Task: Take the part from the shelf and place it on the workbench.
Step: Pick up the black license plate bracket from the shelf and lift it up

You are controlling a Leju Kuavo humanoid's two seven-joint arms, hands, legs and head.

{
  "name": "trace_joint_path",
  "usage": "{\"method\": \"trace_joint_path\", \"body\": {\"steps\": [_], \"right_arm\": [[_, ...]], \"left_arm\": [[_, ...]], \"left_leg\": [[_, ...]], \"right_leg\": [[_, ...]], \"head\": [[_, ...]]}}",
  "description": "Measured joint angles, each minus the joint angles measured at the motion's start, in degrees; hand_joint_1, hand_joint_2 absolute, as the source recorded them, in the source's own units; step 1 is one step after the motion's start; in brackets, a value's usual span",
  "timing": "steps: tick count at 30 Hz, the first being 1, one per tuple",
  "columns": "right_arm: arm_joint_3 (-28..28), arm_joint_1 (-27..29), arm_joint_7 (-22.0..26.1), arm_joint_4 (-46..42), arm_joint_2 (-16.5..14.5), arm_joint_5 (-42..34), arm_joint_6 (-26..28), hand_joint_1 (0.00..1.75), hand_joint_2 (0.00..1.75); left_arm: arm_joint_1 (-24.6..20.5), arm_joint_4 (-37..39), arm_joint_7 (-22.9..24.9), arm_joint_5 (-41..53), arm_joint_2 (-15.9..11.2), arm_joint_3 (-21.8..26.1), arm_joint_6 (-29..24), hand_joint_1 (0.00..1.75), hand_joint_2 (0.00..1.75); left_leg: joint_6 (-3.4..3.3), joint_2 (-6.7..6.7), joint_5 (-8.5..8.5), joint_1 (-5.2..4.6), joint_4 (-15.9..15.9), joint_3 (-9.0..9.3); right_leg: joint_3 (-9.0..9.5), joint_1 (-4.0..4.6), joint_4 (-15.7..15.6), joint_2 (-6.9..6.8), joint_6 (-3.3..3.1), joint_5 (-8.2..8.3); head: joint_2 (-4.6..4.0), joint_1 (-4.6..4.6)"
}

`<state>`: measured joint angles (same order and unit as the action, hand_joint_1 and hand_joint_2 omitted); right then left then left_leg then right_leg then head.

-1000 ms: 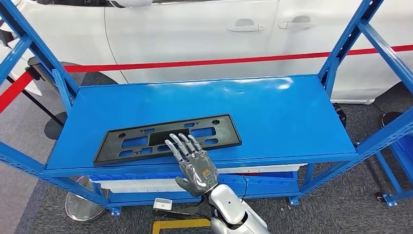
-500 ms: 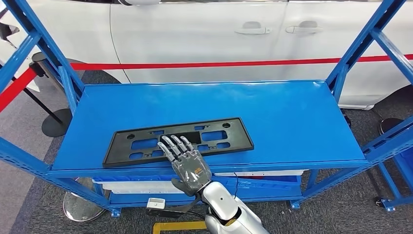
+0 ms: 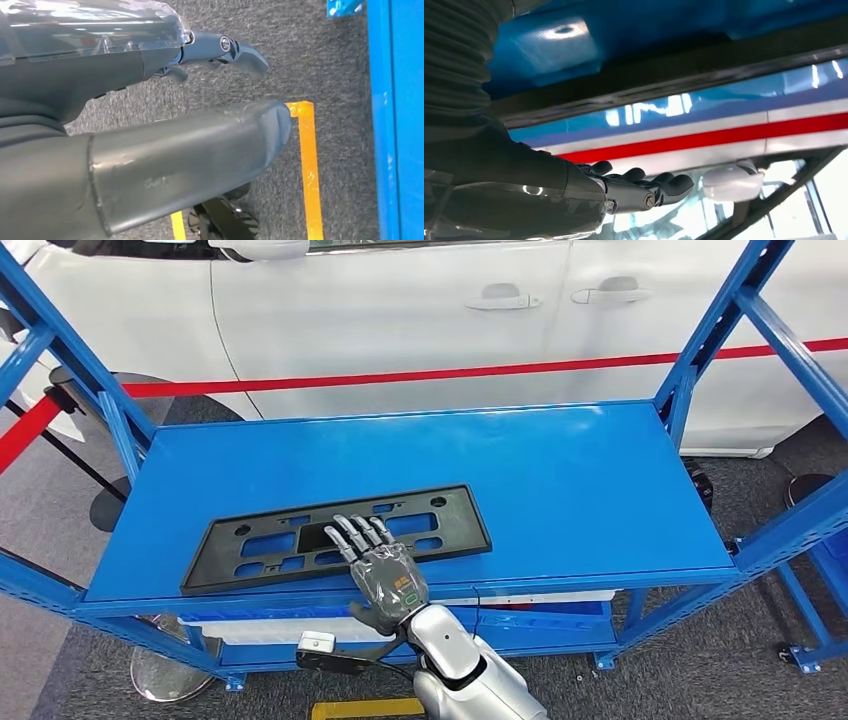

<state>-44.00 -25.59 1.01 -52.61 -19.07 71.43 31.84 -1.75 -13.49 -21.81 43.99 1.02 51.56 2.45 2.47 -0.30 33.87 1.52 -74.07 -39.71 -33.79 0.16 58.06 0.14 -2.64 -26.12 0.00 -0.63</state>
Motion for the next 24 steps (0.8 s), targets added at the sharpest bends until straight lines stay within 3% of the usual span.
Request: {"method": "trace_joint_path", "body": {"steps": [1,2,3,5,7,10,12,14,15,16,17,19,20,21,24], "right_arm": [[0.00,-0.15,-0.13,0.58,-0.04,-0.25,0.08,0.00,1.75],[0.00,-0.37,-0.21,1.15,-0.15,-0.51,0.18,0.00,1.75],[0.00,-0.65,-0.25,1.69,-0.30,-0.74,0.28,0.00,1.75],[0.01,-1.31,-0.32,2.69,-0.60,-1.13,0.50,0.00,1.75],[0.03,-1.79,-0.38,3.60,-0.78,-1.36,0.65,0.00,1.75],[0.10,-2.30,-0.40,4.50,-1.00,-1.47,0.74,0.00,1.75],[0.19,-2.63,-0.40,4.86,-1.07,-1.47,0.79,0.00,1.75],[0.28,-2.73,-0.40,5.33,-1.07,-1.48,0.81,0.00,1.75],[0.32,-2.71,-0.40,5.59,-1.07,-1.49,0.81,0.00,1.75],[0.34,-2.70,-0.40,5.82,-1.06,-1.49,0.81,0.00,1.75],[0.36,-2.73,-0.40,6.00,-1.07,-1.49,0.82,0.00,1.75],[0.37,-2.86,-0.40,6.20,-1.09,-1.49,0.83,0.00,1.75],[0.37,-2.94,-0.40,6.26,-1.11,-1.49,0.84,0.00,1.75],[0.37,-3.01,-0.40,6.30,-1.13,-1.49,0.84,0.00,1.75],[0.39,-3.13,-0.43,6.57,-1.25,-1.49,0.93,0.00,1.75]], "left_arm": [[0.05,0.00,0.01,0.08,0.01,0.01,0.00,0.00,0.00],[0.08,0.00,0.01,0.15,0.02,0.01,0.00,0.00,0.00],[0.07,0.00,0.01,0.22,0.03,0.02,0.00,0.00,0.00],[-0.08,0.00,0.01,0.43,0.07,0.05,0.01,0.00,0.00],[-0.15,0.00,0.01,0.60,0.11,0.09,0.02,0.00,0.00],[-0.10,0.00,-0.01,0.71,0.20,0.11,0.02,0.00,0.00],[-0.20,0.00,-0.01,0.74,0.27,0.11,0.02,0.00,0.00],[-0.22,0.00,-0.01,0.75,0.27,0.11,0.02,0.00,0.00],[-0.21,0.00,-0.01,0.75,0.28,0.11,0.02,0.00,0.00],[-0.20,0.00,-0.01,0.75,0.28,0.11,0.03,0.00,0.00],[-0.20,0.00,-0.01,0.75,0.29,0.11,0.03,0.00,0.00],[-0.22,0.00,-0.01,0.75,0.33,0.11,0.03,0.00,0.00],[-0.22,0.00,-0.01,0.75,0.36,0.11,0.03,0.00,0.00],[-0.22,0.00,0.00,0.75,0.38,0.11,0.03,0.00,0.00],[-0.23,0.00,0.00,0.82,0.44,0.13,0.05,0.00,0.00]], "left_leg": [[0.00,0.01,-1.07,0.00,0.30,-0.13],[-0.07,0.01,-3.11,0.00,2.87,0.84],[-0.21,0.04,-5.29,0.00,6.81,2.49],[-0.68,0.03,-7.60,-0.23,12.98,5.28],[-1.28,-0.04,-7.54,-0.55,14.42,5.91],[-2.37,-0.02,-7.92,-0.28,15.06,6.08],[-3.00,0.08,-8.08,-0.08,15.39,6.22],[-3.25,0.13,-8.02,-0.09,15.41,6.21],[-3.28,0.13,-7.99,-0.09,15.41,6.23],[-3.25,0.11,-7.96,-0.09,15.41,6.28],[-3.17,0.06,-7.90,-0.09,15.41,6.40],[-2.84,-0.06,-7.69,-0.14,15.39,6.69],[-2.57,-0.11,-7.57,-0.24,15.36,6.76],[-2.25,-0.12,-7.48,-0.32,15.36,6.77],[-1.12,-0.07,-7.31,-0.18,15.60,6.90]], "right_leg": [[0.07,0.07,0.15,0.03,-0.02,-0.16],[0.19,0.10,0.34,0.09,0.02,-0.37],[0.33,0.12,0.55,0.14,0.14,-0.63],[0.39,0.32,0.97,0.22,0.53,-1.03],[0.23,0.47,1.09,0.25,0.98,-1.08],[-0.11,0.40,1.89,0.22,1.79,-1.80],[-2.39,0.19,6.69,0.18,2.38,-4.61],[-6.37,-0.10,14.35,0.16,2.75,-7.80],[-7.80,-0.25,16.81,0.15,2.86,-8.26],[-8.22,-0.38,17.16,0.14,2.91,-7.56],[-7.41,-0.48,15.10,0.13,2.86,-5.81],[-3.60,-0.48,7.09,0.08,2.45,-1.74],[-2.03,-0.38,3.74,0.07,2.23,-0.55],[-1.12,-0.26,1.74,0.09,2.04,-0.08],[-0.79,-0.09,0.70,0.25,1.38,-0.05]], "head": [[0.00,-0.01],[0.00,-0.01],[0.00,-0.02],[0.00,-0.04],[0.00,-0.02],[0.00,0.05],[0.00,0.25],[0.00,0.39],[0.00,0.39],[0.00,0.40],[0.00,0.40],[0.00,0.42],[0.00,0.41],[0.00,0.40],[-0.01,0.36]]}}
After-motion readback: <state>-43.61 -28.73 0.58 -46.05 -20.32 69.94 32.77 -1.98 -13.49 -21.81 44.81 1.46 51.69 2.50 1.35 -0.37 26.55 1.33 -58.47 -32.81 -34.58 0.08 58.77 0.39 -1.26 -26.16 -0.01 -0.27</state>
